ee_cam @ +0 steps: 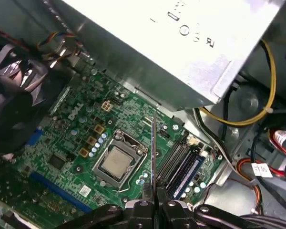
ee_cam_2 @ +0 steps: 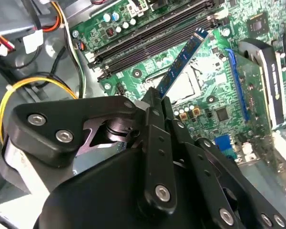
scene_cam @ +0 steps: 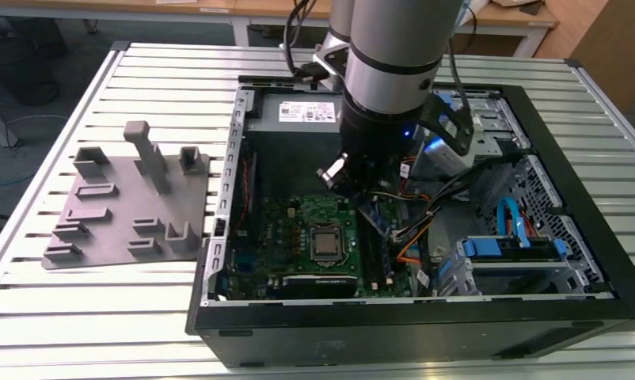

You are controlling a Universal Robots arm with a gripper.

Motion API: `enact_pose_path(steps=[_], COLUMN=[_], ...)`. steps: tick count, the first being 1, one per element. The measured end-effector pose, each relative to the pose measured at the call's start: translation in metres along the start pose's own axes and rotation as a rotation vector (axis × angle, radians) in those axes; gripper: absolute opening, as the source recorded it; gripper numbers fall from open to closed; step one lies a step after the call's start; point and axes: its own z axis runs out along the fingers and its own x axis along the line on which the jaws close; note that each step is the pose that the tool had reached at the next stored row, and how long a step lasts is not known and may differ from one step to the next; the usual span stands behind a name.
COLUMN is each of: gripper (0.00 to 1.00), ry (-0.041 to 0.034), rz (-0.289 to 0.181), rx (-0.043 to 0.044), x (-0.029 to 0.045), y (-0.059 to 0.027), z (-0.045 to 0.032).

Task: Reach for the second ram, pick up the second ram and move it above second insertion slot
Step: 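Pick up the second ram and move it above second insertion slot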

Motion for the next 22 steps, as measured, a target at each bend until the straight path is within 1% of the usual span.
enact_pose_path(steps=[20, 22], gripper=[0.14, 0.14], ry=[-0.0045, -0.0047], rz=[0.232, 0.240], rx=[0.0081, 0.0083], x=[0.0000, 0.0000], y=[0.0000, 0.0000], z=[0.0011, 0.0012])
